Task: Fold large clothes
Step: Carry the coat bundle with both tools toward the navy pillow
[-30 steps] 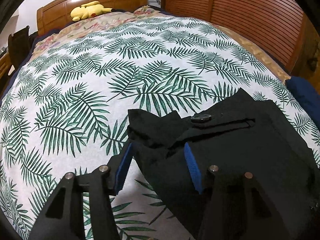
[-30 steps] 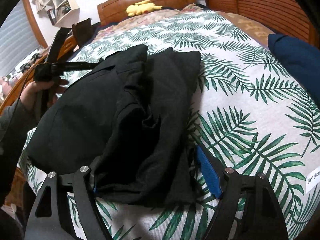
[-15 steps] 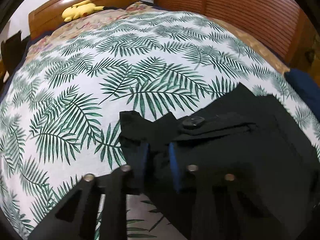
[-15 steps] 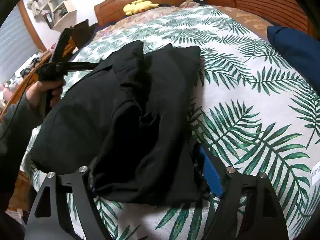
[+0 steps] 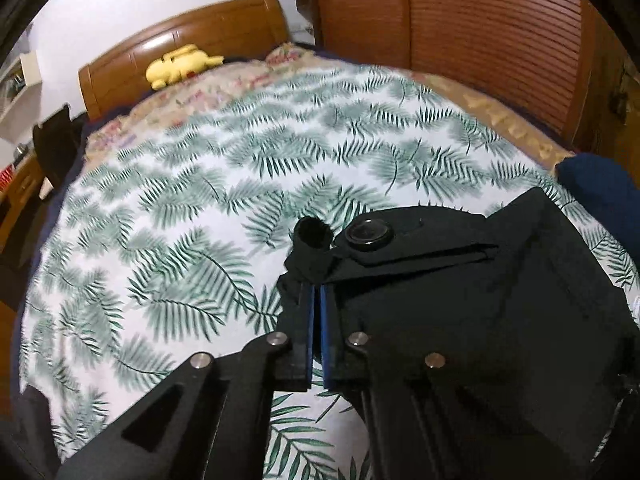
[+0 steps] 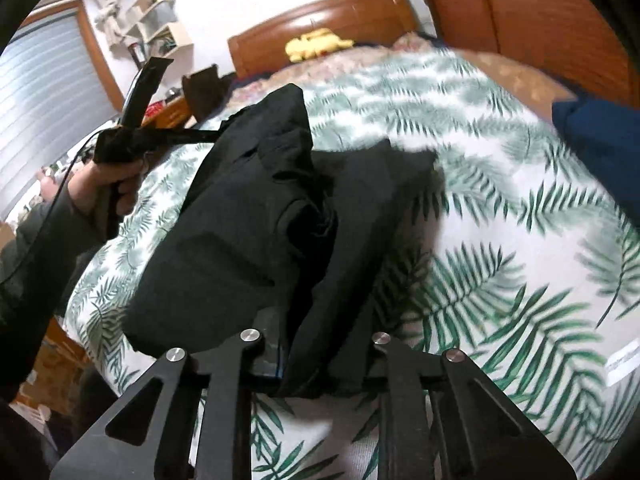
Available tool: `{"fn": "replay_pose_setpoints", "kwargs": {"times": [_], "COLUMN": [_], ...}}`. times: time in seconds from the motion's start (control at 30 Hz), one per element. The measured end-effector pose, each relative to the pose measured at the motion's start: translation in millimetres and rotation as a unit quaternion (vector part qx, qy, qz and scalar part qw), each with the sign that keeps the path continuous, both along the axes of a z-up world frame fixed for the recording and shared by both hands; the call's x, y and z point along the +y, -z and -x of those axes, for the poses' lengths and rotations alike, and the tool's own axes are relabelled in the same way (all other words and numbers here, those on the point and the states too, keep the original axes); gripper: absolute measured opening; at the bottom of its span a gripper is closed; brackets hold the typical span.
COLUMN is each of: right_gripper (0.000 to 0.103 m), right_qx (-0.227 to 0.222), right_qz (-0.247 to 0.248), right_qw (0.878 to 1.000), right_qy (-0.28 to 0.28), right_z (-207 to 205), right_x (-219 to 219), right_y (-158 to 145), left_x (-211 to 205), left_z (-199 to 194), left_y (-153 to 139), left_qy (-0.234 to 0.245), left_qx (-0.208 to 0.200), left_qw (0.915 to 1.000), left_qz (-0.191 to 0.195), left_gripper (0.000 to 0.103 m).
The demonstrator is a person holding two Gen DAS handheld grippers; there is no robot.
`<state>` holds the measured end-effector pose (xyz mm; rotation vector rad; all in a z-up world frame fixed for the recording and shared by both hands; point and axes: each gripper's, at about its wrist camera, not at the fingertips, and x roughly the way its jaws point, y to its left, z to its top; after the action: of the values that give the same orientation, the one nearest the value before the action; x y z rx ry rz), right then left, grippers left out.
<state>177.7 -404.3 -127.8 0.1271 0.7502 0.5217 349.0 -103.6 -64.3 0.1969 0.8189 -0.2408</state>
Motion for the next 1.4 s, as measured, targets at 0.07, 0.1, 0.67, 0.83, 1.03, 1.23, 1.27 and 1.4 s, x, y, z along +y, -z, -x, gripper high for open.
{"fn": "replay_pose_setpoints", "kwargs": {"times": [0.07,0.1,0.67,0.83,1.03,1.23,1.27,1.4], "right_gripper": [0.016,0.016,0.015,0.015,0.015,0.02,0.025,0.052], "right_qx": [-0.02,-0.031,-0.168,-0.183,-0.166,-0.093,-0.074,-0.032], "right_qz": [0.006,0.008,0.098,0.132,0.167,0.171,0.176,0.201], "right_qw": [1.0,0.999,0.977,0.962,0.947,0.946,0.944,0.931], "right_qy": [0.0,0.001,0.092,0.153,0.219,0.261,0.268,0.303], "right_z": [1.1,1.7,12.9,22.0,24.7,20.0,17.5,11.4], "right_x": [-1.6,-4.4,-145.4,-213.3,-290.5,-348.5,-354.2,-368.3], "right_y": [-10.3,-16.7,-119.4,-144.3,-156.3,-123.8,-114.8,-91.0], "left_x": [-2.6,-4.1,-169.4,-253.2,-342.5,-408.5,-414.1,-415.8], "left_z": [7.3,10.2,21.2,14.3,4.5,-5.8,-5.9,0.9], "left_y": [-13.9,-18.9,-114.4,-135.0,-136.1,-98.8,-90.9,-83.8], "left_qy": [-0.001,-0.001,0.085,0.135,0.18,0.205,0.212,0.217], "left_qx": [-0.012,-0.016,-0.106,-0.123,-0.112,-0.056,-0.049,-0.051], "left_qw": [0.9999,0.9999,0.9902,0.9818,0.9749,0.9761,0.9753,0.974], "left_qz": [-0.001,-0.001,0.033,0.051,0.068,0.043,0.041,0.041], "left_gripper": [0.0,0.0,0.0,0.0,0.0,0.001,0.001,0.002]}}
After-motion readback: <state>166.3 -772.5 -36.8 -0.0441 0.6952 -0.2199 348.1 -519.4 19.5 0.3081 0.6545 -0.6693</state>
